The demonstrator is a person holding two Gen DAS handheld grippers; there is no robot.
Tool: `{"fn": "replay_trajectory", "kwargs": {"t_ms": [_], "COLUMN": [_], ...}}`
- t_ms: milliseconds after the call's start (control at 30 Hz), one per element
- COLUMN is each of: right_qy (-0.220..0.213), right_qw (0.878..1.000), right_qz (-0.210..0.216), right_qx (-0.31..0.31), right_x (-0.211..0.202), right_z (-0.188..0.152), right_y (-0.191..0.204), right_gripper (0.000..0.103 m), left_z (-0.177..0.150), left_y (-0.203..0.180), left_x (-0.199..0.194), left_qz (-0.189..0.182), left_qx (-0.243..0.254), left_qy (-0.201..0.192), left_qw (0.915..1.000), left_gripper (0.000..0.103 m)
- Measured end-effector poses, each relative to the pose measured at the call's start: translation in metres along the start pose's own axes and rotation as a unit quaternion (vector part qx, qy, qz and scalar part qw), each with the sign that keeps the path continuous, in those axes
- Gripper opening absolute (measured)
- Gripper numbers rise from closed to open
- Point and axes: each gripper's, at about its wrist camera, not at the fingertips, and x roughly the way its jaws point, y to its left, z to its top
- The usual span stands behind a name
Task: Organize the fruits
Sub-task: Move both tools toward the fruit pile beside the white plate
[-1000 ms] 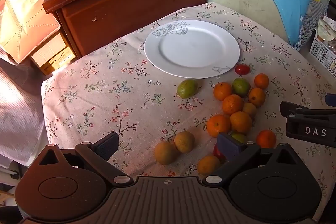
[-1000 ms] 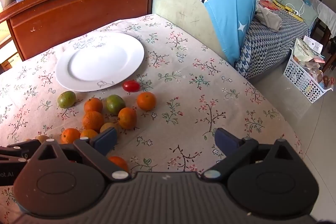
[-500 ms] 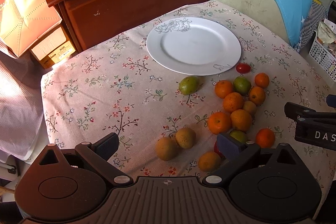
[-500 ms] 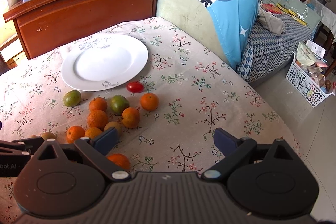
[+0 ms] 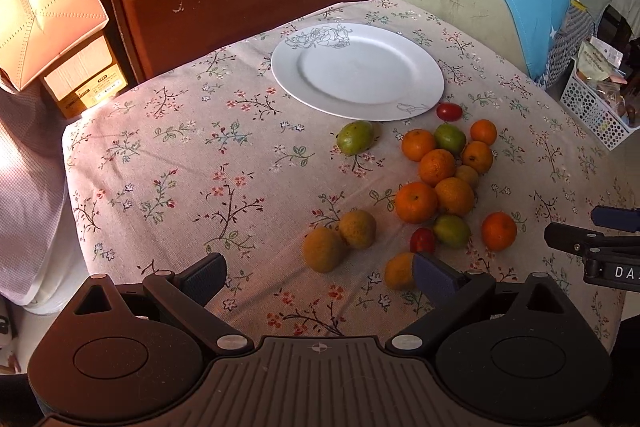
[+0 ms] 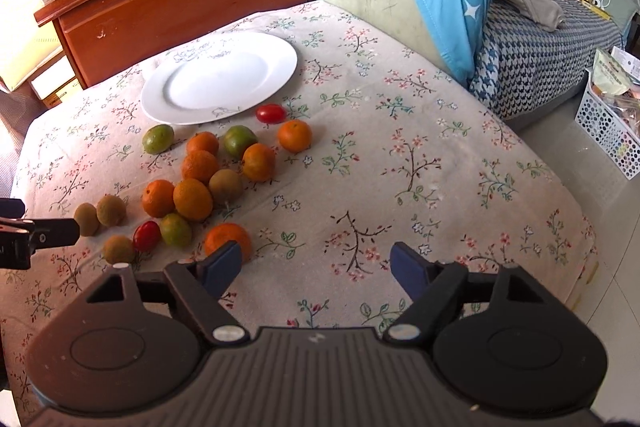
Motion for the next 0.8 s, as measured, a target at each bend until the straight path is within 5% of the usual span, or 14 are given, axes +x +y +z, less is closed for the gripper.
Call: {"fn": "replay_trajectory", "kwargs": {"t_ms": [233, 533, 800], "right_qy": [-0.009, -0.006, 0.004], "right_qw": [0.999, 0.999, 0.998], "right_qz": [0.03, 0.046, 0.057], "right_qx": [-0.017, -0.02, -0.027], "right_x": [-0.001, 0.004, 0.011], "right_z": [-0.004, -0.004, -0.007], "right_y": [0.009, 0.014, 0.021], "right_gripper": [0.077, 0.077, 0.068], "left_z": [-0.008, -0.01, -0.011], "left_y": [-0.001, 0.015, 0.013], "left_x": [0.004, 0.005, 0.015], "left_qz": [-0.017, 0.005, 0.019], "left_qx": [0.013, -0.007, 0.017], "left_qy": [0.004, -0.007, -0.019], "left_qw": [0.9998, 0.9999, 0.9995], "left_gripper": [0.098, 0.098, 0.082]}}
